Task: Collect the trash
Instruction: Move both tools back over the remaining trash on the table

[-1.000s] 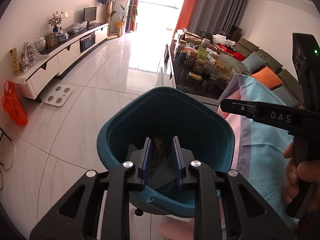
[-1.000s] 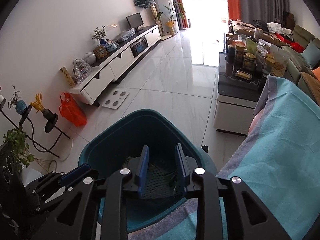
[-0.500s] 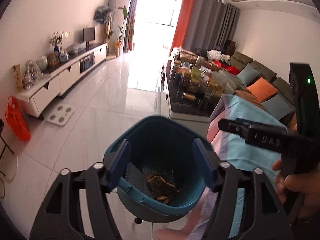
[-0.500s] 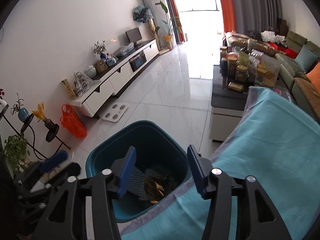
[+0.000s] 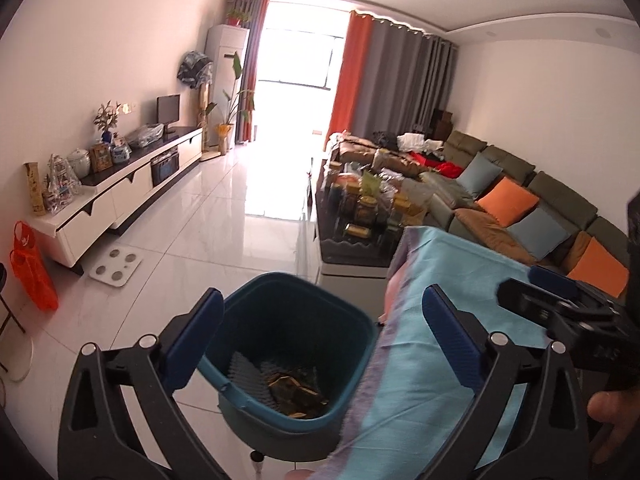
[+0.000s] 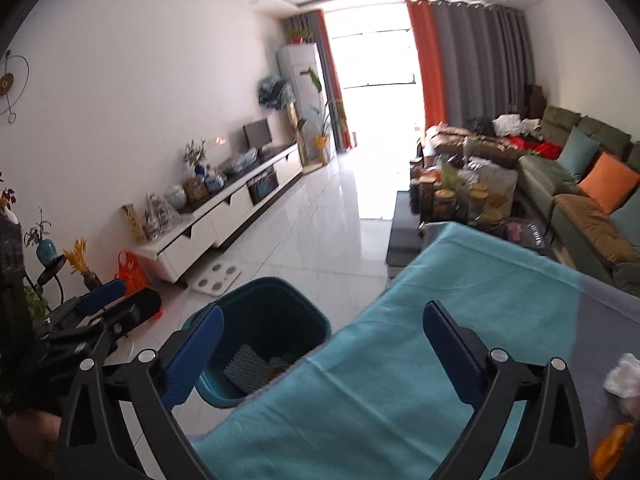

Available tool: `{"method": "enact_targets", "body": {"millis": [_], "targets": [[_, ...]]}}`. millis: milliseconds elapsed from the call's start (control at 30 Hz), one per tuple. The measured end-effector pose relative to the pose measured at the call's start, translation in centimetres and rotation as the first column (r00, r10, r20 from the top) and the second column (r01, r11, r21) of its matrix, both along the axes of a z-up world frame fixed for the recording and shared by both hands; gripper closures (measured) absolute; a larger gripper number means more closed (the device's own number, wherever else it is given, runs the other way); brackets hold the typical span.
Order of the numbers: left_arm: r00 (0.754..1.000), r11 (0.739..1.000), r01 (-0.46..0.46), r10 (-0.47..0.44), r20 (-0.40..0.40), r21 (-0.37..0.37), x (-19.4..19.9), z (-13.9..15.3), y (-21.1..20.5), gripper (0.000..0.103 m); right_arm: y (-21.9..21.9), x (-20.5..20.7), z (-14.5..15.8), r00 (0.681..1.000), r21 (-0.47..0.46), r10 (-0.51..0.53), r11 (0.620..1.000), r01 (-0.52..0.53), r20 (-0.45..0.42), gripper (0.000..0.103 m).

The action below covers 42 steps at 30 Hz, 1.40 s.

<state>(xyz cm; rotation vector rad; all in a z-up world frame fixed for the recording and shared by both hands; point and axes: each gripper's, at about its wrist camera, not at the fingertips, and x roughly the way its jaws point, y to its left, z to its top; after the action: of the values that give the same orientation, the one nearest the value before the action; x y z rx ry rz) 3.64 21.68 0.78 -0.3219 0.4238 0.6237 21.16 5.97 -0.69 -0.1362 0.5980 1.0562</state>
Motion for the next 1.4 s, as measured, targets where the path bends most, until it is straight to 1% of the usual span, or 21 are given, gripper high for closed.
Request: {"method": "enact_targets", "body": {"millis": [133,233,400,467,533,667,700,767,800,867,933,1033,1167,1333,1400], "targets": [[0.998,0.998,0.06,-0.061,0.035,0.021,0.6,1.5,-2.3,0.006,-4.5,-0.4,0.8,0.998,0.042,-0.055,0.998,0.054,0.023,0.007],[0.989,0.991,0.132,-0.134,0.06,0.038,1.9,2.6,-5.2,0.006,-8.4,-0.4,1.0,0.992,0.068,-0.122,0.991,0.119,0.034,0.007],[0.963,0.966,0.255,-0.258,0.076,0.045,3.8,3.2,-9.2,0.005,-14.2,-0.7,1.1,0.97,0.091,-0.238,0.968,0.234,0.044,0.007],[0.947,0.95,0.309,-0.311,0.076,0.043,4.3,3.1,-10.8,0.005,-15.9,-1.1,1.0,0.962,0.101,-0.27,0.959,0.264,0.047,0.007],[0.932,0.935,0.352,-0.355,0.07,0.042,4.9,3.1,-12.5,0.005,-18.0,-1.5,0.9,0.948,0.101,-0.31,0.948,0.303,0.067,0.007],[0.897,0.899,0.436,-0.437,0.063,0.038,6.1,3.0,-15.6,0.005,-22.0,-2.5,0.5,0.914,0.109,-0.398,0.915,0.389,0.083,0.007],[0.884,0.886,0.463,-0.464,0.061,0.039,6.4,3.1,-16.4,0.005,-23.1,-2.7,0.3,0.901,0.112,-0.426,0.902,0.417,0.078,0.007],[0.871,0.873,0.486,-0.487,0.061,0.038,7.0,3.1,-17.6,0.005,-24.7,-2.8,0.1,0.888,0.125,-0.456,0.886,0.446,0.066,0.007],[0.856,0.858,0.512,-0.513,0.064,0.029,7.3,3.2,-18.4,0.005,-25.6,-3.0,0.0,0.876,0.126,-0.478,0.875,0.468,0.064,0.007],[0.844,0.846,0.532,-0.532,0.065,0.032,7.8,3.3,-19.2,0.005,-27.3,-3.5,-0.4,0.85,0.117,-0.523,0.85,0.513,0.068,0.007],[0.82,0.823,0.567,-0.567,0.072,0.026,8.2,3.3,-20.5,0.005,-28.7,-4.1,-0.6,0.827,0.127,-0.558,0.828,0.547,0.076,0.007],[0.793,0.796,0.605,-0.605,0.064,0.033,8.6,3.1,-22.0,0.006,-30.9,-4.5,-0.6,0.784,0.124,-0.615,0.787,0.605,0.081,0.007],[0.764,0.766,0.642,-0.643,0.058,0.031,8.8,2.9,-23.3,0.006,-32.7,-4.4,-0.7,0.74,0.131,-0.669,0.742,0.658,0.07,0.007],[0.739,0.741,0.672,-0.672,0.047,0.01,9.3,2.1,-24.6,0.005,-33.9,-3.9,-1.0,0.721,0.116,-0.69,0.722,0.682,0.054,0.007],[0.734,0.735,0.678,-0.678,0.043,0.004,9.5,1.9,-24.8,0.006,-34.1,-3.3,-1.2,0.713,0.103,-0.699,0.714,0.693,0.049,0.007]]}}
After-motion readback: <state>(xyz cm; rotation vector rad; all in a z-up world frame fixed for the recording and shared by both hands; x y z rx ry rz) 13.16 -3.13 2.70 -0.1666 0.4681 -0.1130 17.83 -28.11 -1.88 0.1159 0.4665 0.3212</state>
